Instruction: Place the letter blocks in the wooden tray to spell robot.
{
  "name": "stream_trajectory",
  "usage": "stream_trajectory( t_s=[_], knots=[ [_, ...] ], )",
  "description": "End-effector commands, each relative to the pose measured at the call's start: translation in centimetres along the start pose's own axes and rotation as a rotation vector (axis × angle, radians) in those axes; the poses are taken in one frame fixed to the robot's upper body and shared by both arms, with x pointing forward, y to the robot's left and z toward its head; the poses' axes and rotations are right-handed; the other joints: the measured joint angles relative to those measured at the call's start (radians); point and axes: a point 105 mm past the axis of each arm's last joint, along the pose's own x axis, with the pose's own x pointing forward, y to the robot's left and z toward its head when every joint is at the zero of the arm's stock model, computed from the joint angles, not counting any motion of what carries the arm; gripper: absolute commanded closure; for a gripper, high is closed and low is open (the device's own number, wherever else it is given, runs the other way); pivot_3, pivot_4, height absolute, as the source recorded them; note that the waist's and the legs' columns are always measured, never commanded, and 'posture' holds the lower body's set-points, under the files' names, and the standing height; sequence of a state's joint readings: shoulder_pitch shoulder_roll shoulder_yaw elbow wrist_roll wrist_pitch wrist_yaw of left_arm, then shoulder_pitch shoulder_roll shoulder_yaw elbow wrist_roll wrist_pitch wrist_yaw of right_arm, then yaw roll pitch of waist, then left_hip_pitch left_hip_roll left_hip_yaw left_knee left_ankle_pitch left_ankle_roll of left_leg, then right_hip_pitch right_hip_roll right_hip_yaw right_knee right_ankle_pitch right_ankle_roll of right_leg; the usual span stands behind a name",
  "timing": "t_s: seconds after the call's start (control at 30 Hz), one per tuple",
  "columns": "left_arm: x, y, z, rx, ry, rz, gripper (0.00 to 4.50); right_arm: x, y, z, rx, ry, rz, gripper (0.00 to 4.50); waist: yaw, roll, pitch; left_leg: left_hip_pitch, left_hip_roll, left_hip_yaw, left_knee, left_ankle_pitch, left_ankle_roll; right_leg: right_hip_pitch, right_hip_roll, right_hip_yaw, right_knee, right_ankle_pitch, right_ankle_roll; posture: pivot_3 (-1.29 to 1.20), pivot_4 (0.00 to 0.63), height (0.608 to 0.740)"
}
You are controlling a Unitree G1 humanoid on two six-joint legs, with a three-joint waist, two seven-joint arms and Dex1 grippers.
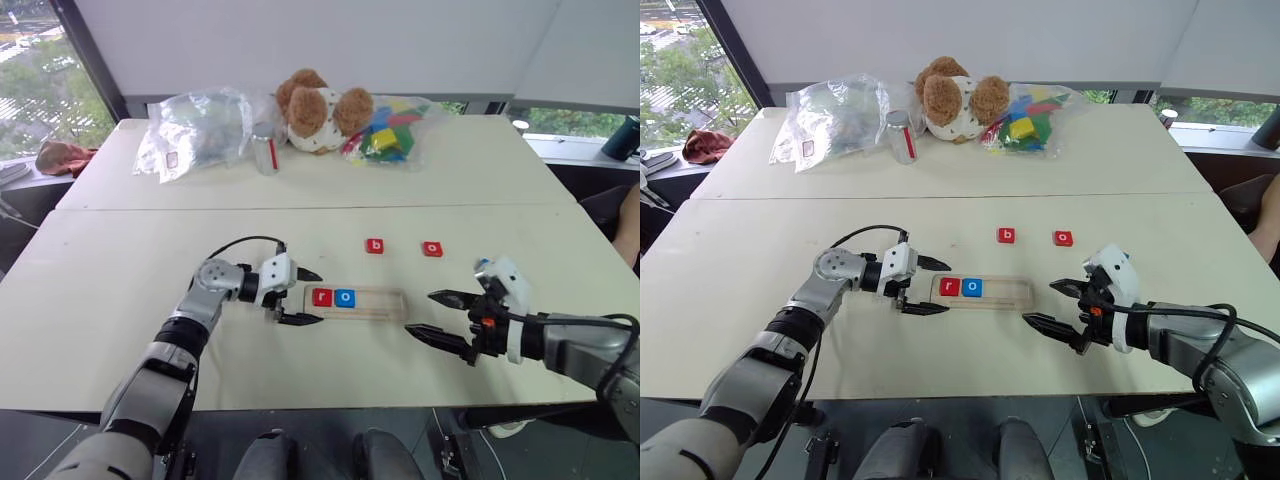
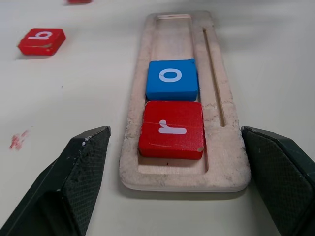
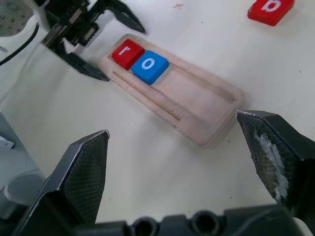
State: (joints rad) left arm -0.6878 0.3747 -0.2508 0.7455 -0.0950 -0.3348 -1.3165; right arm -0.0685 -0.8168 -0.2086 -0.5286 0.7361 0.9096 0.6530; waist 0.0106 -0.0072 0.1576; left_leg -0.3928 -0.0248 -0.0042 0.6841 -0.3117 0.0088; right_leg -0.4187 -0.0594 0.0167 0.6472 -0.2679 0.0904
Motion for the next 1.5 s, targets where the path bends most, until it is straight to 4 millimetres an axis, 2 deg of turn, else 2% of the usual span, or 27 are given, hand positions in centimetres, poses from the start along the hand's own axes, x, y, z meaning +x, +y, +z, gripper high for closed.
stream_trajectory(
  t_s=[0.03,0.1,0.17,0.2,0.33,0.43,0.63,0.7,0.83,1.0,1.03,1.07,1.1,1.23,1.27,1.4,1.5],
  knots=[
    [-2.3,-0.9,0.5,0.003,0.022,-0.029,0.04,0.7,-1.3,2.5,-0.018,-0.124,-0.081,0.00,-0.010,0.000,0.000,0.000,0.000,0.000,0.000,0.000,0.000,0.000,0.000,0.000,0.000,0.000,0.000,0.00,0.150,0.740],
    [-5.1,-1.5,1.3,-0.016,0.043,-0.031,0.04,2.1,-2.5,3.2,0.003,-0.166,-0.151,0.00,-0.027,-0.001,0.001,0.000,0.001,0.000,-0.001,0.000,0.000,-0.001,0.001,0.001,0.001,0.000,0.000,0.00,0.150,0.740],
    [-6.9,-2.3,1.8,-0.042,0.074,-0.033,0.04,3.3,-3.3,3.4,0.018,-0.171,-0.202,0.00,-0.031,-0.001,0.001,0.000,0.003,0.000,-0.002,0.000,-0.001,-0.003,0.002,0.001,0.002,0.000,0.000,0.00,0.150,0.740],
    [-8.4,-2.2,2.3,-0.107,0.065,0.008,0.04,4.6,-3.5,3.4,0.020,-0.167,-0.218,0.00,-0.031,-0.001,0.001,0.000,0.003,0.000,-0.003,0.001,-0.002,-0.004,0.002,0.001,0.003,0.000,0.000,0.00,0.150,0.740],
    [-12.3,0.6,5.0,-0.262,-0.027,0.275,0.04,9.5,-3.9,3.9,0.038,-0.149,-0.256,0.00,-0.022,0.000,0.001,-0.001,0.003,0.000,-0.002,0.001,-0.002,-0.005,0.002,0.001,0.004,0.000,0.000,0.00,0.150,0.740],
    [-13.9,0.7,6.0,-0.283,-0.014,0.347,0.04,12.1,-4.4,3.8,0.072,-0.107,-0.295,0.00,-0.020,0.000,0.001,-0.001,0.002,0.000,-0.001,0.001,-0.002,-0.005,0.001,0.000,0.004,0.000,0.000,0.00,0.150,0.740],
    [-14.6,0.0,7.6,-0.251,0.013,0.377,0.04,13.8,-6.3,3.5,0.080,-0.040,-0.418,0.00,-0.024,0.000,0.001,-0.005,-0.001,0.000,-0.002,0.003,-0.006,-0.009,-0.002,0.000,0.003,0.000,0.000,0.00,0.150,0.740],
    [-14.4,-0.1,7.9,-0.244,0.004,0.385,0.04,14.1,-6.4,3.9,0.087,-0.042,-0.440,0.00,-0.029,0.000,0.001,-0.008,-0.001,0.000,-0.002,0.003,-0.007,-0.011,-0.002,0.000,0.004,0.000,0.000,0.00,0.150,0.740],
    [-13.4,-0.6,7.5,-0.244,0.001,0.384,0.04,15.5,-5.3,3.7,0.133,-0.024,-0.417,0.00,-0.033,0.000,0.001,-0.008,-0.001,0.000,-0.002,0.004,-0.008,-0.011,-0.002,0.000,0.003,0.000,0.000,0.00,0.150,0.740],
    [-12.9,-0.9,7.3,-0.235,-0.001,0.389,0.04,15.8,-6.1,2.4,0.170,0.041,-0.509,0.00,-0.036,-0.001,0.001,-0.007,-0.001,0.000,-0.002,0.004,-0.008,-0.011,-0.001,0.000,0.004,0.000,0.000,0.00,0.150,0.740],
    [-12.8,-0.9,7.3,-0.233,-0.001,0.391,0.00,15.8,-6.2,2.2,0.173,0.047,-0.516,0.55,-0.036,-0.001,0.001,-0.007,-0.001,0.000,-0.002,0.004,-0.008,-0.011,-0.001,0.000,0.004,0.000,0.000,0.00,0.150,0.740],
    [-12.8,-0.9,7.3,-0.231,-0.001,0.393,0.00,15.8,-6.1,2.0,0.173,0.057,-0.519,0.74,-0.033,-0.001,0.001,-0.006,-0.001,0.000,-0.002,0.004,-0.008,-0.010,-0.001,0.000,0.004,0.000,0.000,0.00,0.150,0.740],
    [-12.8,-0.9,7.3,-0.229,-0.002,0.396,0.00,15.9,-5.9,1.8,0.166,0.066,-0.520,1.18,-0.032,-0.001,0.001,-0.006,-0.001,0.000,-0.002,0.004,-0.008,-0.010,-0.001,0.000,0.004,0.000,0.000,0.00,0.150,0.740],
    [-12.6,-0.7,7.1,-0.213,0.003,0.401,0.00,16.0,-5.4,1.5,0.152,0.069,-0.538,3.13,-0.032,0.000,0.000,-0.005,0.000,0.000,-0.002,0.004,-0.008,-0.010,-0.001,0.000,0.005,0.000,0.000,0.00,0.150,0.740],
    [-12.4,-0.6,7.2,-0.211,-0.002,0.396,0.00,16.0,-5.4,1.6,0.149,0.064,-0.540,3.33,-0.032,0.000,0.000,-0.005,0.000,0.000,-0.003,0.004,-0.008,-0.010,-0.001,0.000,0.005,0.000,0.000,0.00,0.150,0.740],
    [-11.1,-1.0,7.5,-0.198,-0.006,0.329,0.00,14.9,-6.2,3.8,0.103,-0.022,-0.595,3.32,-0.033,0.000,0.000,-0.005,0.000,0.000,-0.003,0.005,-0.009,-0.010,-0.001,0.000,0.005,0.000,0.000,0.00,0.150,0.740],
    [-9.7,-1.8,8.2,-0.187,-0.012,0.236,0.00,10.6,-7.0,5.9,0.066,-0.121,-0.678,3.32,-0.023,0.000,0.001,-0.006,-0.001,0.000,-0.003,0.005,-0.009,-0.011,-0.001,0.000,0.005,0.000,0.000,0.00,0.150,0.740]
  ],
)
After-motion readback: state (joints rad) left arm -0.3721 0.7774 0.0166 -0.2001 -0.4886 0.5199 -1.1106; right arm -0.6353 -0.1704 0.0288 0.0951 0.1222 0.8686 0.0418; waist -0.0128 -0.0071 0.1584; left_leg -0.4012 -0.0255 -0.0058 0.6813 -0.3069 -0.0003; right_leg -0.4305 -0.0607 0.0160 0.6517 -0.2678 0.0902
